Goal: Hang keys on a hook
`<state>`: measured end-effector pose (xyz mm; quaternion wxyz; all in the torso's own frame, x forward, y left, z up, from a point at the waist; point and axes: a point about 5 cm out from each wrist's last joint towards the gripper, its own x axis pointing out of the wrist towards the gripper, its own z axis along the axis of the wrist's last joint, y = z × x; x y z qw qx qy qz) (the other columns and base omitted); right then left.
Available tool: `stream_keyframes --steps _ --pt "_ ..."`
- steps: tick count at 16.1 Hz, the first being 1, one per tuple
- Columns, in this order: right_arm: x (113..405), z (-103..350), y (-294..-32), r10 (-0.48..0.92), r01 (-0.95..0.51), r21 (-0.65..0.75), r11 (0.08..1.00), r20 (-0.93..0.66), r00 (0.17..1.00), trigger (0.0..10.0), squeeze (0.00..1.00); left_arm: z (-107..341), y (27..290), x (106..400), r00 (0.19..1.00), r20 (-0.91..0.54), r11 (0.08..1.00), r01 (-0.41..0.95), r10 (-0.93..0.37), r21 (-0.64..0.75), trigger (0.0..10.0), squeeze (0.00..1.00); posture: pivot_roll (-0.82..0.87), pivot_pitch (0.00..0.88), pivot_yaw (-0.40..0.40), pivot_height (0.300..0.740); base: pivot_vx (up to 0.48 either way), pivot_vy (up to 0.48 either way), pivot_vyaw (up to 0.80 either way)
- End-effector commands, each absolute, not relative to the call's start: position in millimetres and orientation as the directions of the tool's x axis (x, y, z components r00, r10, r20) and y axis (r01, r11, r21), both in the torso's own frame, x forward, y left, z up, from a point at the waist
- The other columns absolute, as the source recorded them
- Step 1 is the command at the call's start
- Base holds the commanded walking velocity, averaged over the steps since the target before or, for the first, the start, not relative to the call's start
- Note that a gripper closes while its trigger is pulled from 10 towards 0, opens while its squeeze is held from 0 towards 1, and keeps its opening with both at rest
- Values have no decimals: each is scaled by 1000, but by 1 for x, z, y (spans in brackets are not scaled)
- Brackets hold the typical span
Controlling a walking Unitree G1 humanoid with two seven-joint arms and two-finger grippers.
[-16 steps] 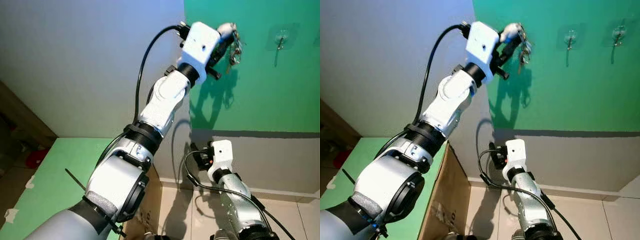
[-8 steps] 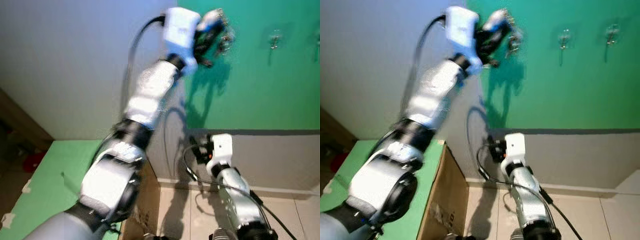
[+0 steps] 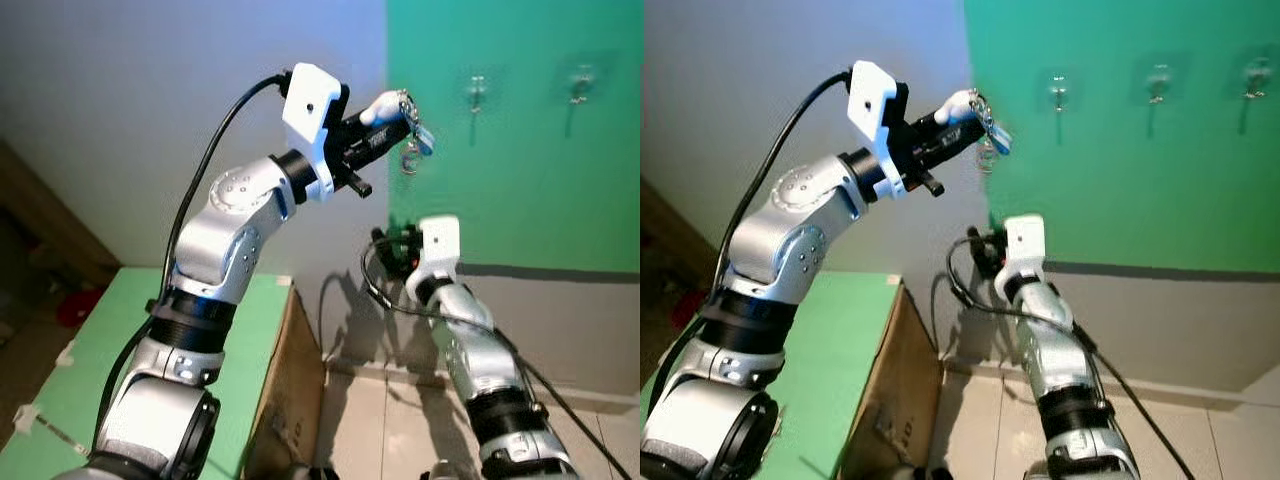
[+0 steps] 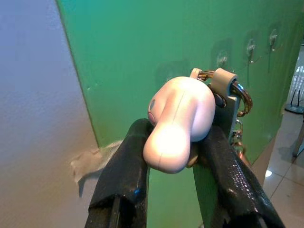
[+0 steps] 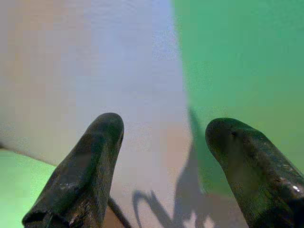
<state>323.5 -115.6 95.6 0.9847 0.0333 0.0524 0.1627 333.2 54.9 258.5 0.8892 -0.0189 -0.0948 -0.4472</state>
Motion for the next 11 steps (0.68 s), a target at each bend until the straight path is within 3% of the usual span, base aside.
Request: stream_keyframes --steps 1,6,7,11 --pt "327 110 -106 395 -389 92 917 -61 917 10000 0 259 61 332 598 177 612 790 -782 36 0 0 -219 0 178 740 0 0 0" --pt "337 126 -121 359 -358 36 933 -43 932 10000 0 238 58 334 609 105 613 790 -786 13 0 0 -230 9 180 740 0 0 0" --pt "336 126 -129 337 -336 27 941 -50 940 10000 1000 234 61 337 627 86 631 776 -774 25 0 0 -234 14 179 740 0 0 0" --pt "333 117 -149 257 -260 -35 965 -72 964 10000 1000 233 74 347 673 68 676 733 -737 72 0 0 -237 16 180 740 0 0 0"
